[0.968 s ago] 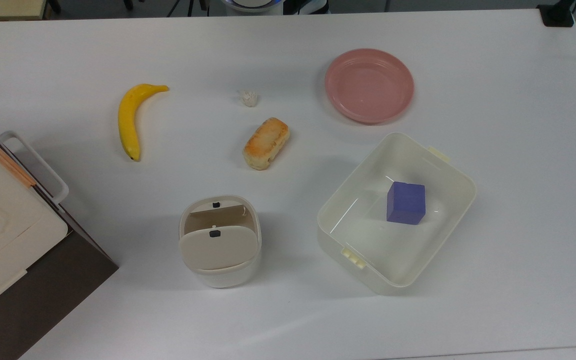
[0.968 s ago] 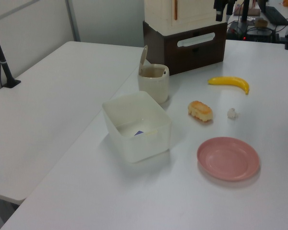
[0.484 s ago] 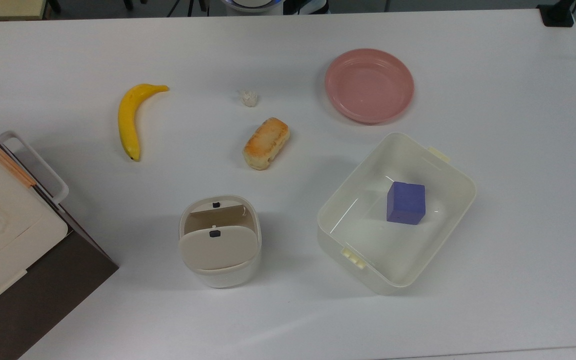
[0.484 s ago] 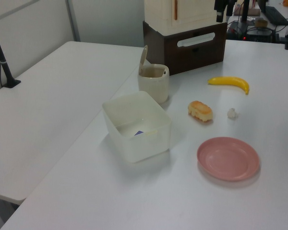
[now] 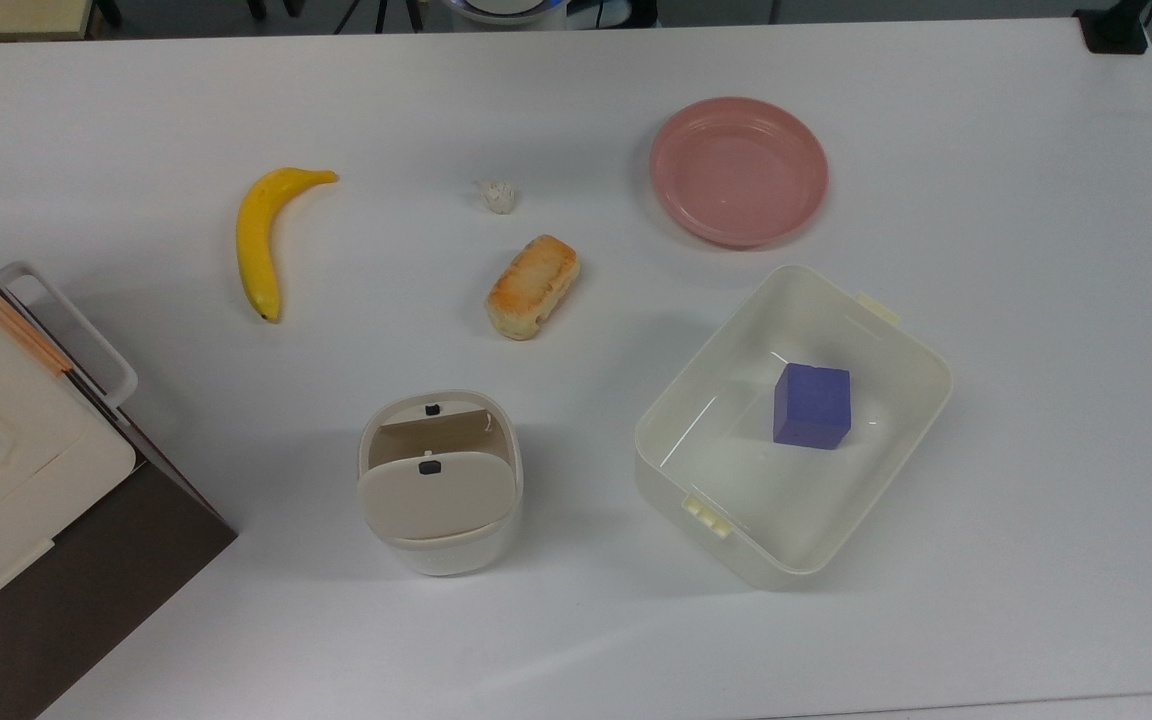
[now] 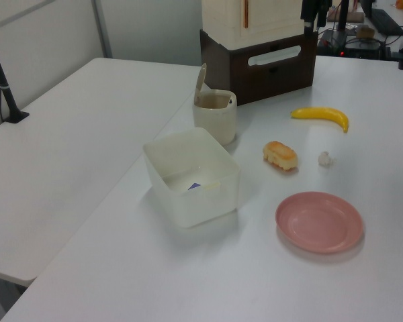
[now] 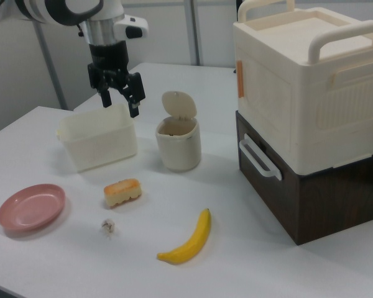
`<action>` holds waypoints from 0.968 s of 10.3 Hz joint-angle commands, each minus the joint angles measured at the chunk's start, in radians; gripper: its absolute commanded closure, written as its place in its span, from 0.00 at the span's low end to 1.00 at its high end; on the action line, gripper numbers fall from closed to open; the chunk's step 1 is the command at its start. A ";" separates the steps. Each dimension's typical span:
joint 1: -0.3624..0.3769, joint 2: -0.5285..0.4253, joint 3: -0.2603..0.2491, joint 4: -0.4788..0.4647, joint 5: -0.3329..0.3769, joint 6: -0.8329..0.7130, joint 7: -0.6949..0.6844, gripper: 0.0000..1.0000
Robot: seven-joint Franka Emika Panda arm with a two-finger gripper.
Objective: Grab it up and put it in the trash
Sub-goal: 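Move the gripper over the small white item beside the bread roll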
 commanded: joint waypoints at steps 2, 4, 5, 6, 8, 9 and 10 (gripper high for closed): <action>0.016 -0.029 0.045 -0.121 -0.038 0.001 -0.092 0.00; 0.018 -0.032 0.071 -0.192 -0.045 0.061 -0.138 0.00; 0.016 -0.032 0.097 -0.230 -0.060 0.101 -0.138 0.00; 0.018 -0.032 0.111 -0.265 -0.075 0.140 -0.134 0.00; 0.018 -0.026 0.149 -0.338 -0.097 0.208 -0.131 0.00; 0.019 -0.024 0.171 -0.391 -0.106 0.255 -0.131 0.00; 0.021 -0.018 0.185 -0.437 -0.135 0.292 -0.131 0.00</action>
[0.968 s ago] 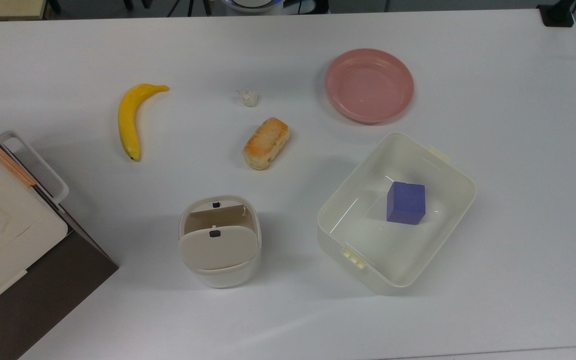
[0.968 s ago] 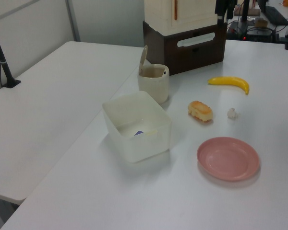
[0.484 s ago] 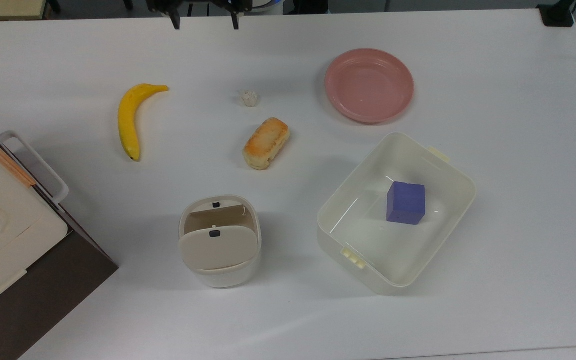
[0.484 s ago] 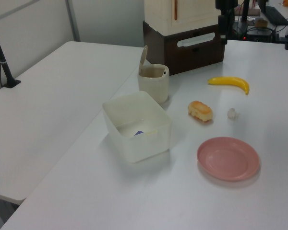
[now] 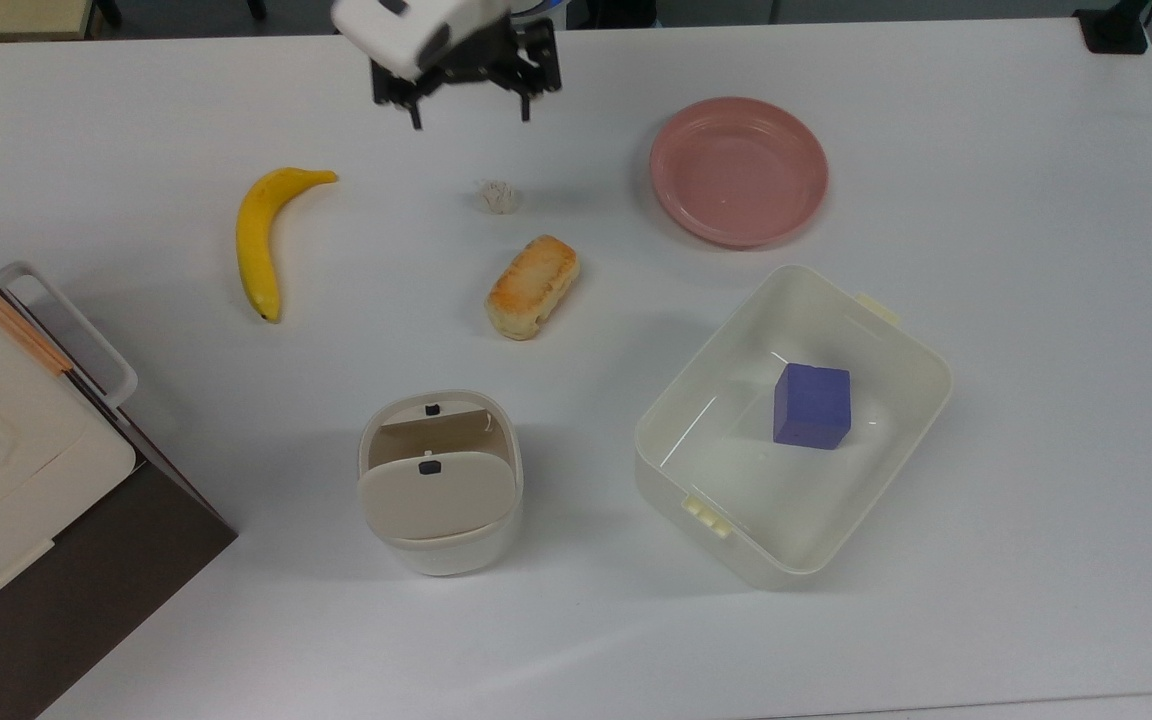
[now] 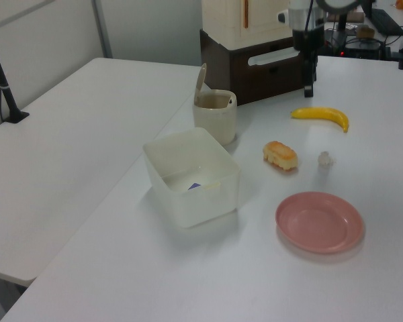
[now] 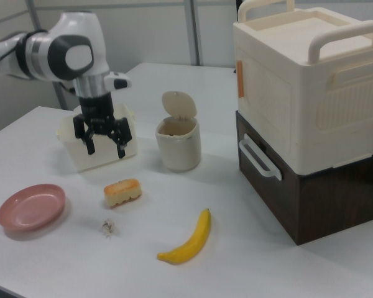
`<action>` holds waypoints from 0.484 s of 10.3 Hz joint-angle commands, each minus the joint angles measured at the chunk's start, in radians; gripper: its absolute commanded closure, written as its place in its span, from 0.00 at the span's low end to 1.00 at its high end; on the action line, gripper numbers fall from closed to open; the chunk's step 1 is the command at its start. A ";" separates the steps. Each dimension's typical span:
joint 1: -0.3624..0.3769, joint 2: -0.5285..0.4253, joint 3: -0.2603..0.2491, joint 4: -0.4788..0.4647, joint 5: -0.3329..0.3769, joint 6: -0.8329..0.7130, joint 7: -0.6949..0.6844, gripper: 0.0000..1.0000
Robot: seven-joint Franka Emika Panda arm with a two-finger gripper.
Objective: Grab it up and put it in the trash
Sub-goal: 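Move the gripper over the small white item beside the bread roll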
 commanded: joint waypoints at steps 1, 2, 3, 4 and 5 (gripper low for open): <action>0.012 -0.009 0.045 -0.157 -0.071 0.118 -0.012 0.00; 0.012 0.008 0.059 -0.176 -0.083 0.121 -0.012 0.00; 0.020 0.016 0.062 -0.199 -0.114 0.121 -0.016 0.00; 0.042 0.023 0.062 -0.220 -0.135 0.119 -0.016 0.00; 0.053 0.029 0.062 -0.242 -0.144 0.121 -0.016 0.00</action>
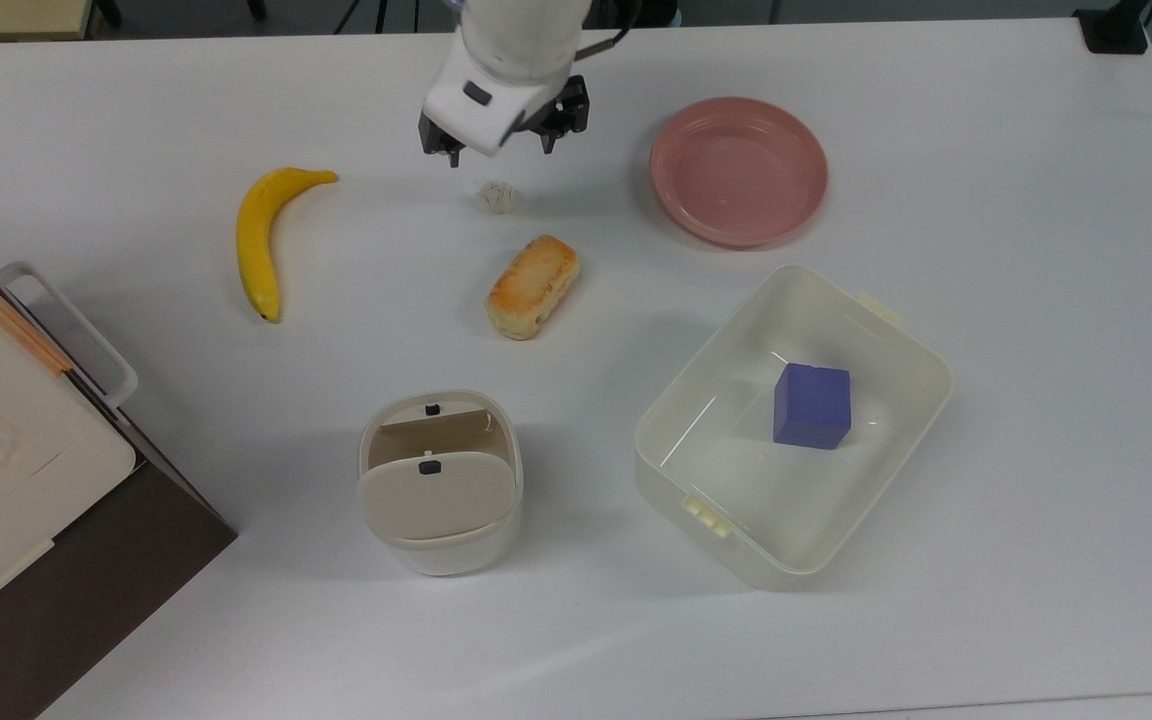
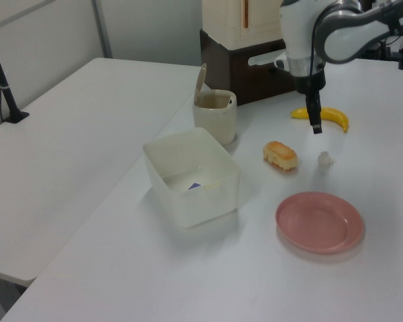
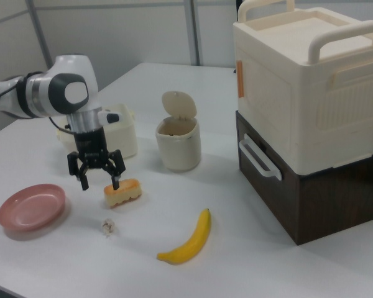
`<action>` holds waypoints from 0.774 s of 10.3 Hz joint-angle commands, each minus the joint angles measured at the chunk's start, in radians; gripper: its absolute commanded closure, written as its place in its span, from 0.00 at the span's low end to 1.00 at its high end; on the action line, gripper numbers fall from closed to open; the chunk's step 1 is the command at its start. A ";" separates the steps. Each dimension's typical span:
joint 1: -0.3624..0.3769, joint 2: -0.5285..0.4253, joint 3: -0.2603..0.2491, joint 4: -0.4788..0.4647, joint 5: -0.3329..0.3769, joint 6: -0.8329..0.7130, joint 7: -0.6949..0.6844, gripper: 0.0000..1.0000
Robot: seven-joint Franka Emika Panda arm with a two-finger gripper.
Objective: Grab it up and put it in the trash
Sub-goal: 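Move the gripper over the small white item beside the bread roll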
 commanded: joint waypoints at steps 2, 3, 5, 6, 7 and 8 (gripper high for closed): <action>0.052 0.022 -0.005 -0.074 -0.065 0.020 -0.017 0.03; 0.056 0.039 -0.005 -0.074 -0.083 0.020 -0.015 0.04; 0.050 0.059 -0.005 -0.074 -0.105 0.020 -0.015 0.04; 0.047 0.061 -0.005 -0.074 -0.108 0.019 -0.015 0.04; 0.044 0.062 -0.005 -0.076 -0.110 0.017 -0.017 0.05; 0.046 0.076 -0.005 -0.077 -0.128 0.016 -0.017 0.06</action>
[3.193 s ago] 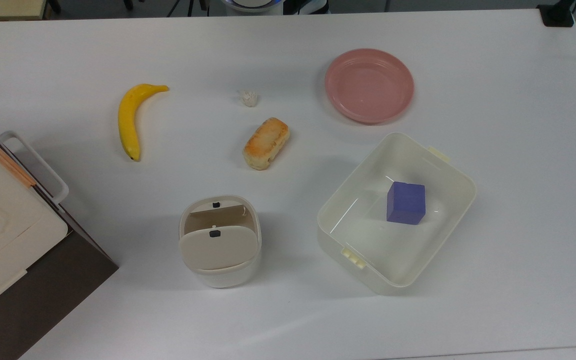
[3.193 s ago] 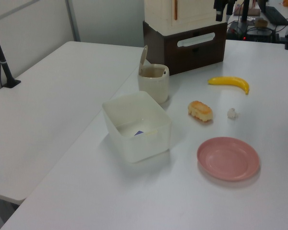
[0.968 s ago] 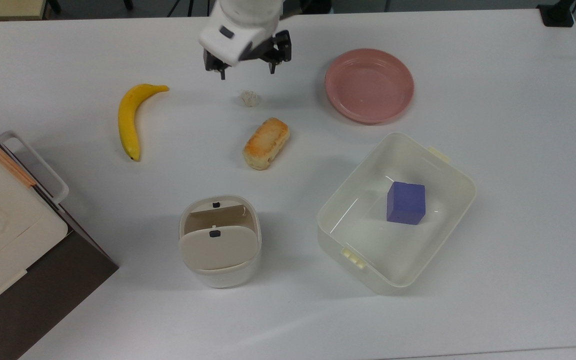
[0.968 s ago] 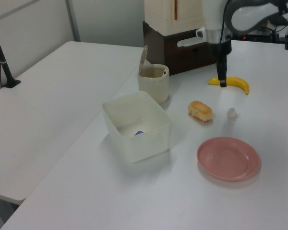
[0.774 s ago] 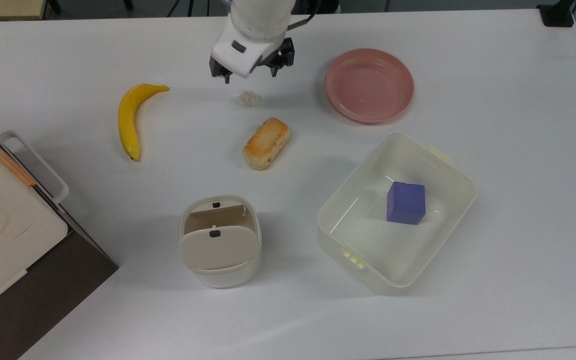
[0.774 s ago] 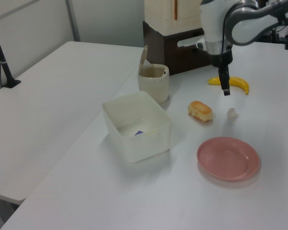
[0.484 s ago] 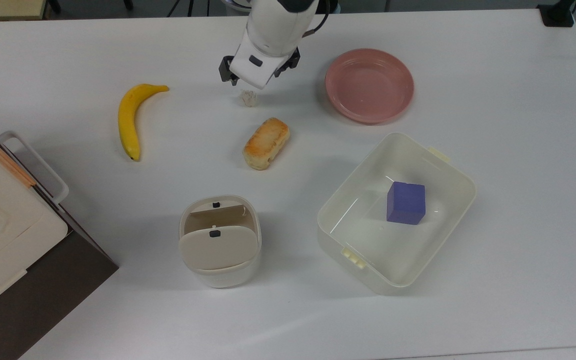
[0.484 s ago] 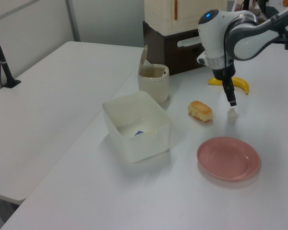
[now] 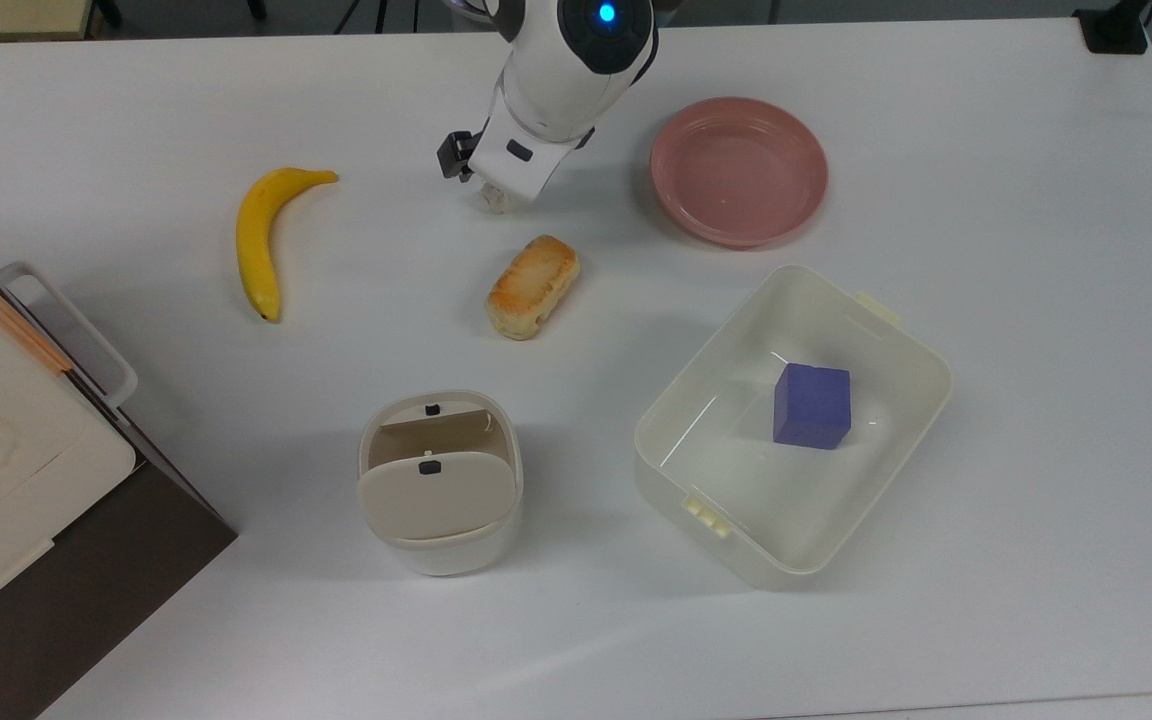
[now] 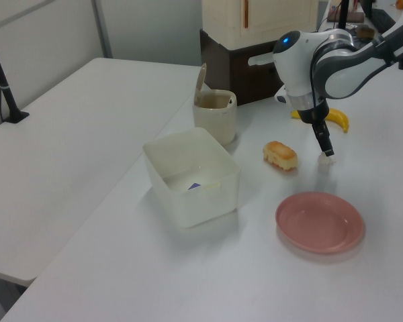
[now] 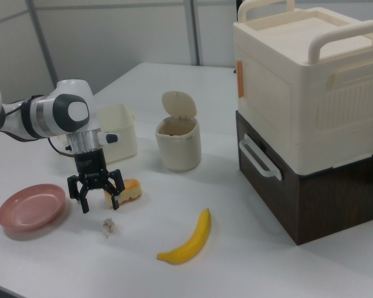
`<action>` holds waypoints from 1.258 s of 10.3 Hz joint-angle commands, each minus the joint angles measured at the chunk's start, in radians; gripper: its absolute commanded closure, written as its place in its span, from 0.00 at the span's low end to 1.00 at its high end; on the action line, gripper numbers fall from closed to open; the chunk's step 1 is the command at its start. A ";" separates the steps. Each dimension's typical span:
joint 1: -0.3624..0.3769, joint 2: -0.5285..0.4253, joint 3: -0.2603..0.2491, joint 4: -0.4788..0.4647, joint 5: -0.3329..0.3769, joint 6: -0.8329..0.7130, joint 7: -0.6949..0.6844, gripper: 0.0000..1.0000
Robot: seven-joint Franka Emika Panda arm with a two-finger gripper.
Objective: Grab it up and put it in the trash
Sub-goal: 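Move the gripper over the small white item beside the bread roll, then lower the gripper and close it on the small white item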
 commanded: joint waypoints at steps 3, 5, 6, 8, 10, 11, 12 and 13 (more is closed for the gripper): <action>-0.014 0.022 -0.004 -0.020 -0.052 0.018 -0.015 0.26; -0.021 0.043 -0.004 -0.018 -0.054 0.021 -0.015 0.38; -0.028 0.057 -0.004 -0.018 -0.055 0.022 -0.018 0.47; -0.028 0.075 -0.004 -0.014 -0.057 0.025 -0.018 0.46; -0.028 0.085 -0.004 -0.011 -0.057 0.028 -0.018 0.46; -0.028 0.088 -0.004 -0.011 -0.058 0.028 -0.018 0.46; -0.026 0.097 -0.004 -0.011 -0.061 0.028 -0.018 0.35; -0.026 0.100 -0.004 -0.003 -0.061 0.028 -0.018 0.19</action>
